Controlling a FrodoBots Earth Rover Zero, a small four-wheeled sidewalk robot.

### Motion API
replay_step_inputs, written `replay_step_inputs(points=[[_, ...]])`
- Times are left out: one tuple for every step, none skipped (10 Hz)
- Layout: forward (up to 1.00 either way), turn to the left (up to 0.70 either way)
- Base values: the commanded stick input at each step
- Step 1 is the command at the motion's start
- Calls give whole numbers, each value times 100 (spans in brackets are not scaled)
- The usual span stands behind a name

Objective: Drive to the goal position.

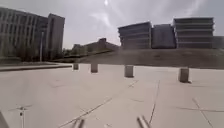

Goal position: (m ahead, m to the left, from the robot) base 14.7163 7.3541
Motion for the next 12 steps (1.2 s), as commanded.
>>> replay_step_inputs(points=[[70, 0], [70, 0], [70, 0], [70, 0], [70, 0], [70, 0], [70, 0], [70, 0], [70, 0], [70, 0], [70, 0], [70, 0]])
